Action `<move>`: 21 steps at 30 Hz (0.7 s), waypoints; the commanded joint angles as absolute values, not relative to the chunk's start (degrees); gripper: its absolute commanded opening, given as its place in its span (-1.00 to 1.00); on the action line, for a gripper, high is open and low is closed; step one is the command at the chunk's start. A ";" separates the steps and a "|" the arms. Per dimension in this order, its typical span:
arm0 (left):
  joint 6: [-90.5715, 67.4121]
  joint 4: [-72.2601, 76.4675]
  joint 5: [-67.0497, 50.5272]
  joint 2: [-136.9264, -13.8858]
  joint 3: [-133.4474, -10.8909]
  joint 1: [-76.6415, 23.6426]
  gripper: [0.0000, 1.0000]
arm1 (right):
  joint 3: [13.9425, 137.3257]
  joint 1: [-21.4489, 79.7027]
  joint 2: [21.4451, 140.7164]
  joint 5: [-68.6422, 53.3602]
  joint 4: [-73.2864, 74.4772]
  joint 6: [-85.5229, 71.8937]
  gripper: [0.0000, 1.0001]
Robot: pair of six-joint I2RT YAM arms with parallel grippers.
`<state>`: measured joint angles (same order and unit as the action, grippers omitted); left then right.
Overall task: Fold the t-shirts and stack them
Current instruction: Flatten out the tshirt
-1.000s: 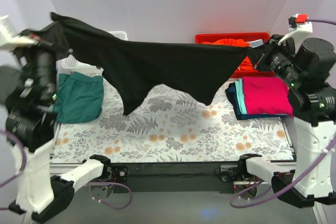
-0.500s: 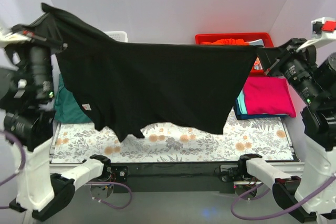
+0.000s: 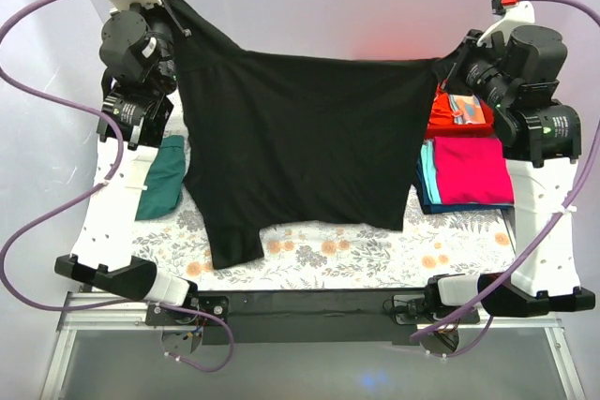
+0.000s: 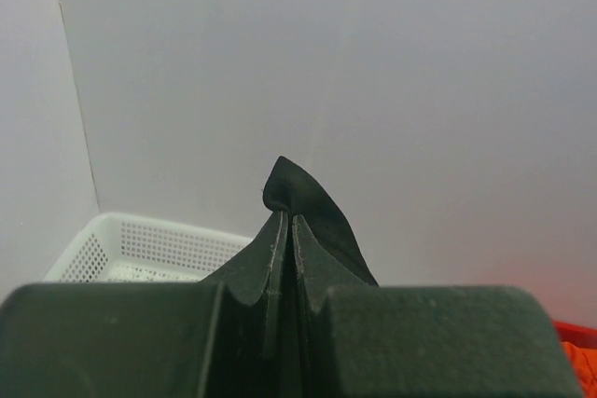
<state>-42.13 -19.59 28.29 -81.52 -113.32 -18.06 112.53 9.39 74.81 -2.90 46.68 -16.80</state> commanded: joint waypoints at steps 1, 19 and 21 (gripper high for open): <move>-40.08 -16.26 29.44 -77.26 -119.88 -17.75 -1.00 | 119.00 9.23 71.90 -1.58 42.19 -13.98 -0.97; -38.85 -24.86 29.97 -55.72 -107.92 -17.75 -1.00 | 115.75 9.23 58.54 -6.94 47.71 -14.06 -0.97; -38.41 -26.10 29.71 -55.81 -110.64 -17.75 -1.00 | 116.89 9.14 58.36 -6.94 48.51 -14.41 -0.97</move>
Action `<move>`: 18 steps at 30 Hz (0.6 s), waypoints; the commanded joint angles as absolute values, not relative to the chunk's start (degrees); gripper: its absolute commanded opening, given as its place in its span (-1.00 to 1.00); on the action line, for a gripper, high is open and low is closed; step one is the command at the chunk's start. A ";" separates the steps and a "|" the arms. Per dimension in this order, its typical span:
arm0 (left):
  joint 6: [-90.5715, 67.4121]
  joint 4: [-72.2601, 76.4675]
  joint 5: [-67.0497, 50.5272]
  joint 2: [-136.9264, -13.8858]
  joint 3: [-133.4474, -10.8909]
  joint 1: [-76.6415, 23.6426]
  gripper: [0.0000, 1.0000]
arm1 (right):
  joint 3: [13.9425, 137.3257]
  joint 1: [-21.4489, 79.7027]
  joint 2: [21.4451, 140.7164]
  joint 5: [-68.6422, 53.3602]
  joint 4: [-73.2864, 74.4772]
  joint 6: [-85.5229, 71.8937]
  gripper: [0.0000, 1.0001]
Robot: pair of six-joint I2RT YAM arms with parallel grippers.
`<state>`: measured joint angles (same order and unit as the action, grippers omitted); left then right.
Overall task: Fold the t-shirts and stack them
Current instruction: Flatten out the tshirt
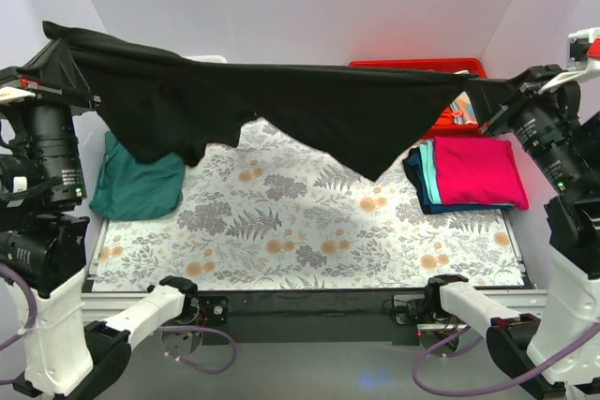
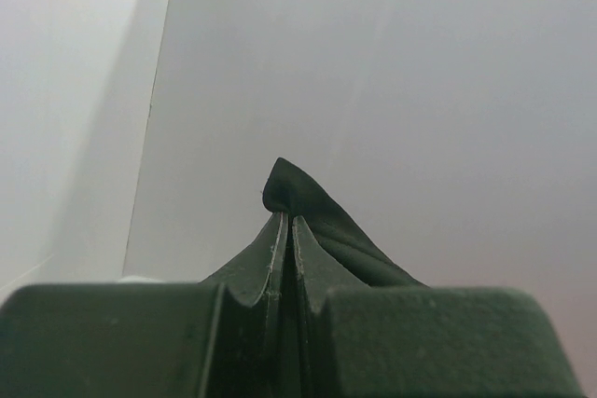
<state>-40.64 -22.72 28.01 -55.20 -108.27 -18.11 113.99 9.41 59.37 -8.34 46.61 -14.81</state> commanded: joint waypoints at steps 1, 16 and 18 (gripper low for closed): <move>-38.23 -26.10 29.53 -56.25 -111.70 -17.67 -1.00 | 116.98 9.23 58.27 -7.03 48.60 -14.59 -0.97; -37.78 1.74 31.82 -75.48 -77.36 -17.67 -1.00 | 84.09 9.23 65.47 4.21 37.19 -24.68 -0.97; -39.98 5.70 31.29 -81.00 -73.05 -17.67 -1.00 | 77.37 9.23 67.75 4.04 30.80 -25.40 -0.97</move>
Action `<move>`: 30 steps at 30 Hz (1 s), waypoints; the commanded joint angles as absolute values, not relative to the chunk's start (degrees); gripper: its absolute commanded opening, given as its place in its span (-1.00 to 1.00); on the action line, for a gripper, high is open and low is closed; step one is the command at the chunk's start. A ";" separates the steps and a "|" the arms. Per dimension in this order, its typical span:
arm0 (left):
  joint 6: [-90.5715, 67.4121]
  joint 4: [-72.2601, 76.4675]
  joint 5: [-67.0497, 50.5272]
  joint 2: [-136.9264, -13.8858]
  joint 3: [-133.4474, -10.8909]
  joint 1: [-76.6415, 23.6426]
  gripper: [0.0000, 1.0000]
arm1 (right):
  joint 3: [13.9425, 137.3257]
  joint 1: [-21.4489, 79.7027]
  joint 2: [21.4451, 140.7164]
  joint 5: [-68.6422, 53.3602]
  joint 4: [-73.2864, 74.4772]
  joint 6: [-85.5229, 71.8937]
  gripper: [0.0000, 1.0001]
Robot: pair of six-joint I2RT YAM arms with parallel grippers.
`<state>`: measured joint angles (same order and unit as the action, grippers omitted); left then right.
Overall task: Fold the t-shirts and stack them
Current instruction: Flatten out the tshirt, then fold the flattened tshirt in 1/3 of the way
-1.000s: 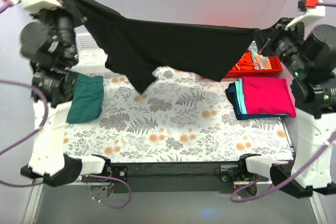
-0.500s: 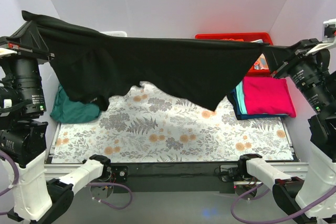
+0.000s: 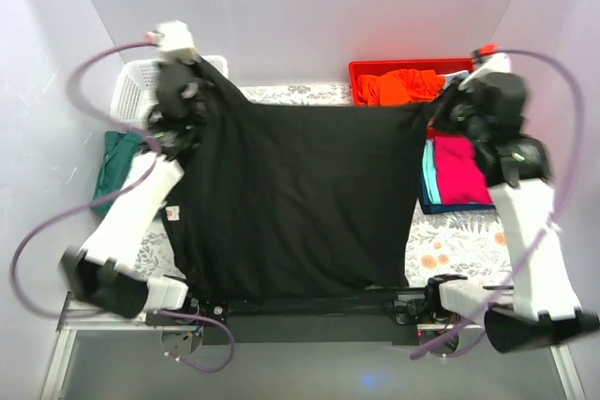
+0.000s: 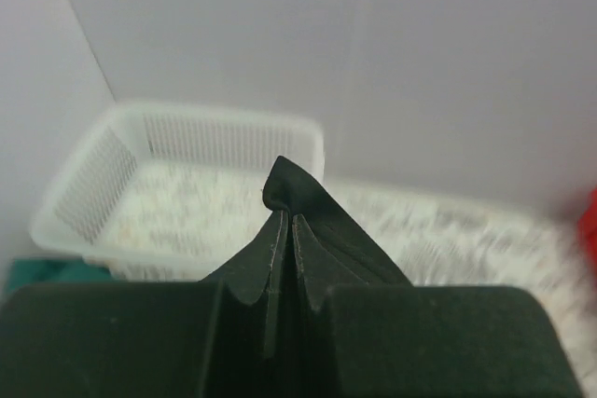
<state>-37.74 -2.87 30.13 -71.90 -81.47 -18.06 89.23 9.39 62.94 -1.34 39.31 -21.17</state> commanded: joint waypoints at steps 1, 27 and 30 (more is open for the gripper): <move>-40.25 7.54 31.12 -82.69 -71.82 -17.67 -1.00 | 74.73 9.14 68.89 4.13 28.76 -26.97 -0.97; -48.51 7.21 26.01 -116.11 -90.89 -14.24 -1.00 | 88.95 3.43 106.88 -2.20 19.51 -28.48 -0.97; -49.65 7.03 26.72 -113.92 -85.20 -14.24 -1.00 | 86.14 2.82 106.61 -2.55 19.51 -28.74 -0.97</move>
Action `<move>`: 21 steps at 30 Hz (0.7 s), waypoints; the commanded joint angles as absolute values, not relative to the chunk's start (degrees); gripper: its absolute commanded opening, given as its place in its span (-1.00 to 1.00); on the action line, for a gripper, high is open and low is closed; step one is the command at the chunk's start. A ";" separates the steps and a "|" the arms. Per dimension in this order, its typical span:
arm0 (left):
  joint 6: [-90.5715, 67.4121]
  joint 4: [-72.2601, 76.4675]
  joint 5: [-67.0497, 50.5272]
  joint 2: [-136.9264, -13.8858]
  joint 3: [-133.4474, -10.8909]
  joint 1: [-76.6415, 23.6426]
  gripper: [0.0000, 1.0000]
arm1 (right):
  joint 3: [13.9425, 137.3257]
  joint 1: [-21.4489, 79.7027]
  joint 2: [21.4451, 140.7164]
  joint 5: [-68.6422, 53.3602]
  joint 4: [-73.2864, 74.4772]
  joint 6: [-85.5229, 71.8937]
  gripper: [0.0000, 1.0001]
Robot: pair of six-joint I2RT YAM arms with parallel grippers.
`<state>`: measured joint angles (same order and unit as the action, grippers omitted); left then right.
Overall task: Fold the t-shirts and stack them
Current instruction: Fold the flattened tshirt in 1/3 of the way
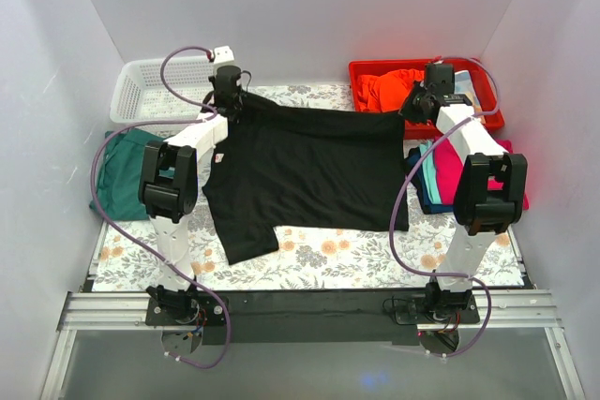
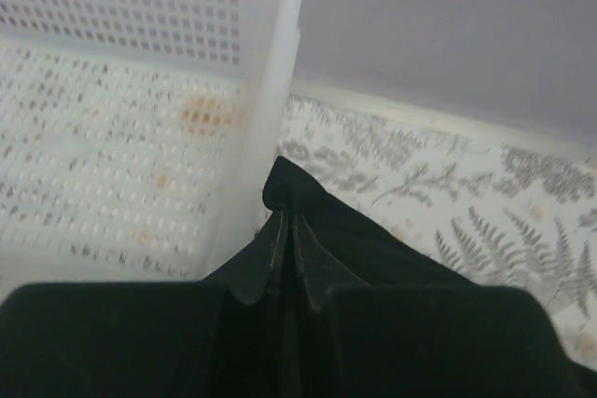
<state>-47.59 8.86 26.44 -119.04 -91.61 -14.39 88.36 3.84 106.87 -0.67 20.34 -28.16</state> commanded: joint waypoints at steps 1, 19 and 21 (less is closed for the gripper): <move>-49.75 7.12 26.89 -112.51 -83.95 -14.24 -1.00 | 85.44 2.64 106.35 -2.81 19.51 -28.91 -0.97; -55.46 1.41 29.18 -97.91 -62.50 -14.15 -1.00 | 73.22 2.28 102.75 -6.59 18.28 -28.83 -0.97; -56.51 0.97 28.74 -97.56 -61.18 -14.15 -1.00 | 72.51 2.20 102.83 -6.68 18.37 -28.65 -0.97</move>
